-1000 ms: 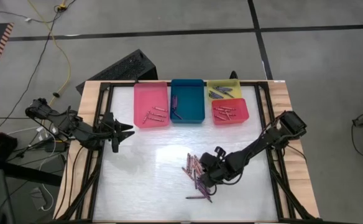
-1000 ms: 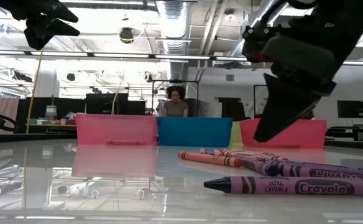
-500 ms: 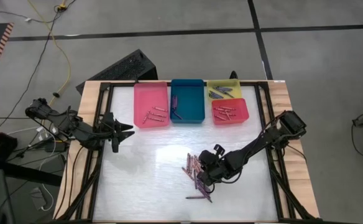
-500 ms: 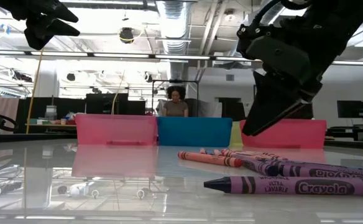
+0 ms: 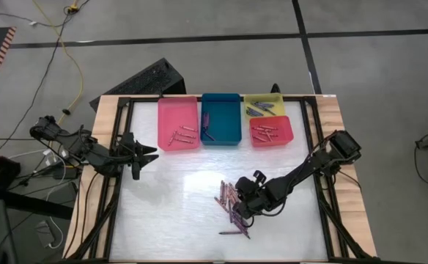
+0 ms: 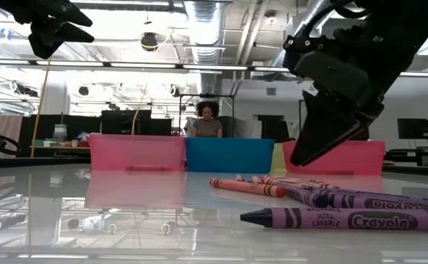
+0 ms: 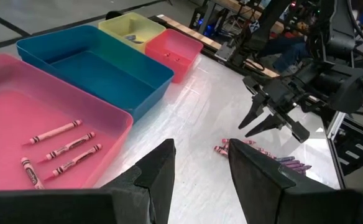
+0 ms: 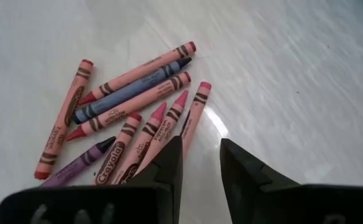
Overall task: Sort crayons
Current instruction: Put the pink crayon into the pink bin, then put the red crayon into the red bin
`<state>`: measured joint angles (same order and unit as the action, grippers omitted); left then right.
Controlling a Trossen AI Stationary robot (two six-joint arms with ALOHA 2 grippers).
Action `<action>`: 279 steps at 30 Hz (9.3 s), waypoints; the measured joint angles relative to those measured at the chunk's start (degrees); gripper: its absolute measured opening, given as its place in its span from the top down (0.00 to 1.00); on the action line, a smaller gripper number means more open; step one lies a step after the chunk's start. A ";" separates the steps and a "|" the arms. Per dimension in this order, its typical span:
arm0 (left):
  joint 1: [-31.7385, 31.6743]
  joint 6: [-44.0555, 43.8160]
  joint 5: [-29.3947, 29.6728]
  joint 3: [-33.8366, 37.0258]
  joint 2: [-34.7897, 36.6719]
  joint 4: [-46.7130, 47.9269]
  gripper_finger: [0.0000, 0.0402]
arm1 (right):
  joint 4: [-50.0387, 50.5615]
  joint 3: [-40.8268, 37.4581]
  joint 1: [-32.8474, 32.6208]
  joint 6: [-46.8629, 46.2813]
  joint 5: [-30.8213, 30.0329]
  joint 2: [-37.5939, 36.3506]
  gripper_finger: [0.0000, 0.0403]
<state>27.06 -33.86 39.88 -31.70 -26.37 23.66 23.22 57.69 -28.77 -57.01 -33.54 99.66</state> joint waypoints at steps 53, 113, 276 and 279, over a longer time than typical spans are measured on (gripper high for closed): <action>-0.01 2.73 2.84 -0.02 2.38 3.87 0.65 | 11.31 20.40 14.90 23.96 0.42 5.40 0.99; 0.01 2.99 1.46 -0.02 3.65 6.60 0.65 | -35.35 32.20 37.94 55.47 15.67 25.31 0.99; 0.00 -3.89 -2.38 -0.02 3.50 6.91 0.65 | -5.23 16.06 3.82 10.72 5.53 15.78 0.98; 0.01 -3.89 -2.38 -0.02 3.50 6.91 0.65 | -5.88 16.02 3.73 10.32 4.14 15.75 0.98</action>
<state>27.07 -37.76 37.50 -31.73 -22.87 30.57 17.35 73.71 -25.04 -46.70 -29.40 115.41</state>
